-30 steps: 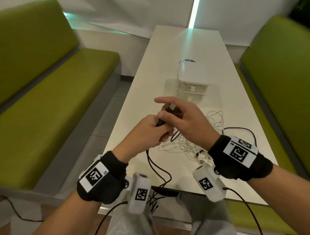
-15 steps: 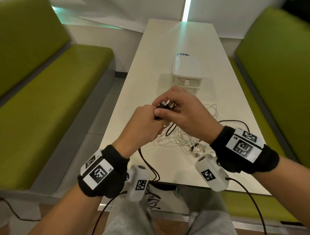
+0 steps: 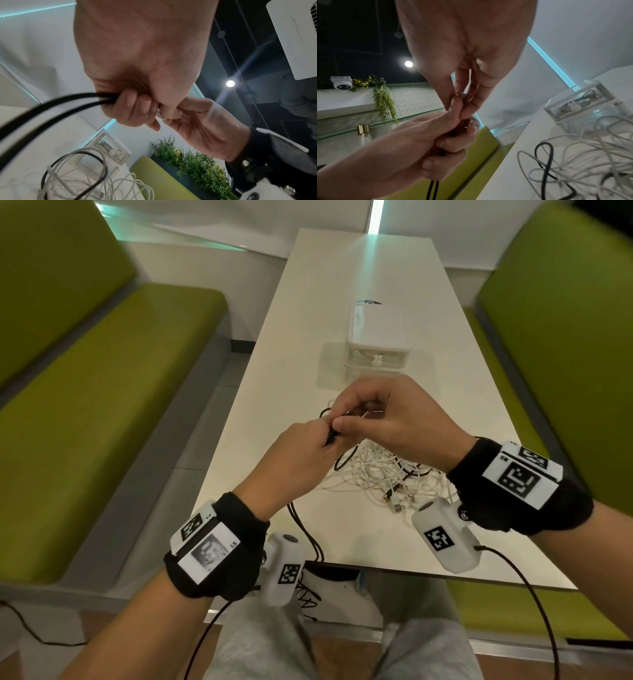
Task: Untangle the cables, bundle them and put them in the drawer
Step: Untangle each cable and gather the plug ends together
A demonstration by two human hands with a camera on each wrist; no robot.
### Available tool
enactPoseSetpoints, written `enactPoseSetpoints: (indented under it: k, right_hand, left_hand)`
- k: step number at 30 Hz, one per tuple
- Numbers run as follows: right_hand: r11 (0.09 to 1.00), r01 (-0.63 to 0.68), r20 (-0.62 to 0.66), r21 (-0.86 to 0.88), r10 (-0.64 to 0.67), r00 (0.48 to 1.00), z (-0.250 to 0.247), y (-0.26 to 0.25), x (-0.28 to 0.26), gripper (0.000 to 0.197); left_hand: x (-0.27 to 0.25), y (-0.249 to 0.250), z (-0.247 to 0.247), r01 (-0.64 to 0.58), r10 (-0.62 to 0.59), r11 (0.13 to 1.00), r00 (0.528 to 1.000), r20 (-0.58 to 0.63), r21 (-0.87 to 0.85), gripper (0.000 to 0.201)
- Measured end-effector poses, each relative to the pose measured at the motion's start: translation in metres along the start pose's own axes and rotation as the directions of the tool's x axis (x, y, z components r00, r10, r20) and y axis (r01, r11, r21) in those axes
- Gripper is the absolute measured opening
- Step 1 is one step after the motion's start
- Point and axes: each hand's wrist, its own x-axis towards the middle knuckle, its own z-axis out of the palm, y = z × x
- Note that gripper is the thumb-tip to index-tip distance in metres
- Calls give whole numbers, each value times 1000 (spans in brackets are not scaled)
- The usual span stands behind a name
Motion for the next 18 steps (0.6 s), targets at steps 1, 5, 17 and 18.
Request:
enactPoseSetpoints:
  k: [1, 5, 17, 18]
  right_hand:
    - [1000, 4, 11, 21, -4, 1000, 0, 3, -1, 6]
    - [971, -6, -13, 240, 10, 1000, 2, 21, -13, 20]
    - [566, -300, 77, -768, 547, 834, 41, 105, -48, 40]
    - [554, -281, 93, -783, 552, 829, 42, 104, -48, 38]
  left_hand:
    - [0, 0, 0, 13, -13, 1000, 1000, 23, -7, 36]
    - [1, -7, 3, 46, -40, 996, 996, 81, -71, 40]
    - [-5, -15, 20, 40, -40, 993, 999, 4, -112, 58]
    - [-5, -15, 22, 36, -37, 992, 999, -5, -122, 59]
